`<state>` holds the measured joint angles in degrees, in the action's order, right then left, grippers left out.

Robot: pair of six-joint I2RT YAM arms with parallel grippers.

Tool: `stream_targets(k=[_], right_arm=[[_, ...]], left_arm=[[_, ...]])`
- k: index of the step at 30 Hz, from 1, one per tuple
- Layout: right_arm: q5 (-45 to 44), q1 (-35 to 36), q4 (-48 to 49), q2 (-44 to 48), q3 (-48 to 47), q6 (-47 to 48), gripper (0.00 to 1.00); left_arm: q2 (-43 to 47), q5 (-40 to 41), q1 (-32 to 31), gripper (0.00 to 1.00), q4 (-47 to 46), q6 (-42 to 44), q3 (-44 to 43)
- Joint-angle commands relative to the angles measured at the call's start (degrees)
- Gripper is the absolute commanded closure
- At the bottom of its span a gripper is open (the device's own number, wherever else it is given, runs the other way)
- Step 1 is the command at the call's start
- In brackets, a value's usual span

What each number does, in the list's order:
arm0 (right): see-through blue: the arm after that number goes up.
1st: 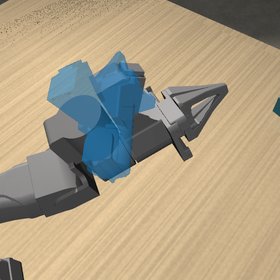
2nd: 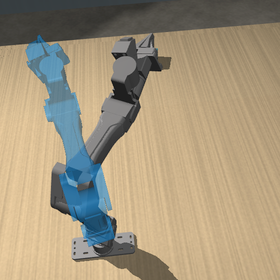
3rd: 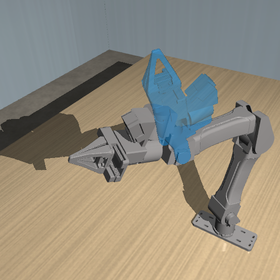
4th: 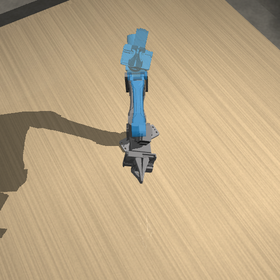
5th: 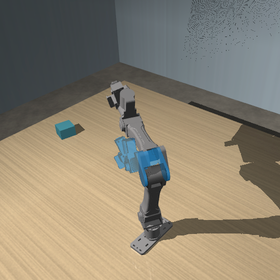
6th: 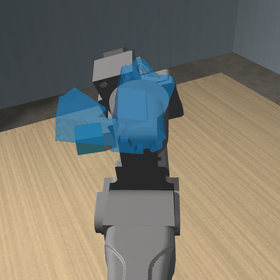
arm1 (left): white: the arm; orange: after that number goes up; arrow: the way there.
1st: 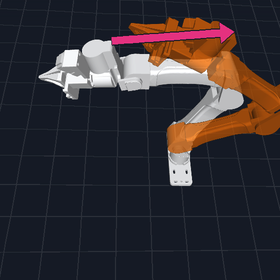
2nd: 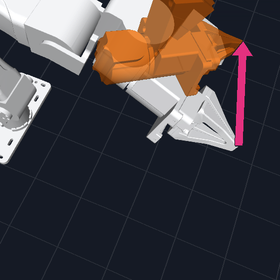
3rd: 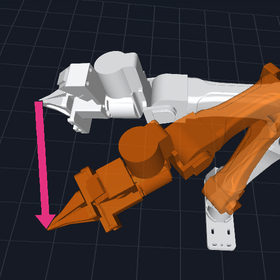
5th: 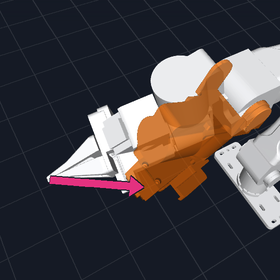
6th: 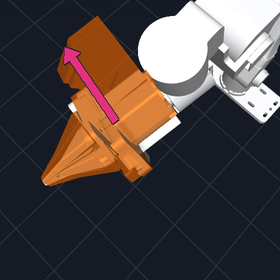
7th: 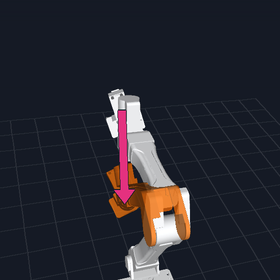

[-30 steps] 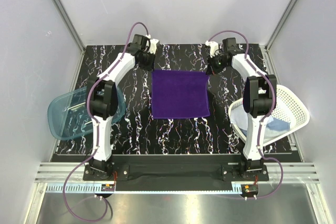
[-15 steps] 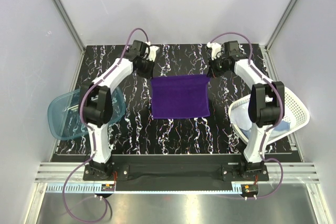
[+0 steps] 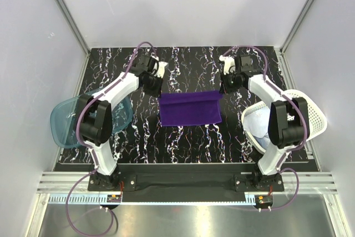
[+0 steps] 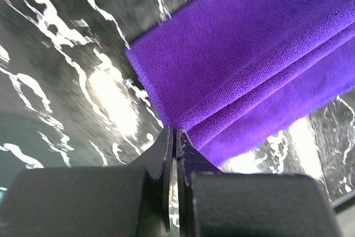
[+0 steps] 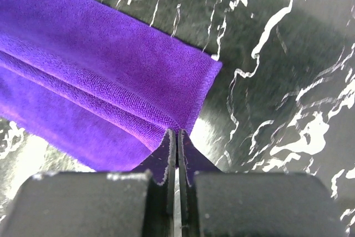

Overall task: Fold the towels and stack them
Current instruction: Fold the towel

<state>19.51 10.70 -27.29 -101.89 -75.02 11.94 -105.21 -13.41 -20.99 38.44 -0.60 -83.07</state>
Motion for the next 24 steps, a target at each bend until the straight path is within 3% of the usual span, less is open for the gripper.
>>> stream_targets(k=[1,21,23,24], right_arm=[[-3.5,0.8,1.4,4.4,3.0,-3.4,1.0],[-6.9,2.6,1.4,8.2,13.2,-13.4,1.0],[-6.9,2.6,-0.2,8.2,13.4,-14.2,0.96],[-7.0,2.7,-1.4,8.2,13.2,-14.5,0.88]], left_arm=[[3.3,0.8,-0.4,1.0,-0.6,-1.9,2.6],[8.5,2.1,-4.3,1.0,-0.3,-5.5,13.5],[7.9,2.3,-4.9,0.98,0.6,-5.6,13.7],[7.9,3.2,-5.2,0.89,1.2,-5.6,13.6]])
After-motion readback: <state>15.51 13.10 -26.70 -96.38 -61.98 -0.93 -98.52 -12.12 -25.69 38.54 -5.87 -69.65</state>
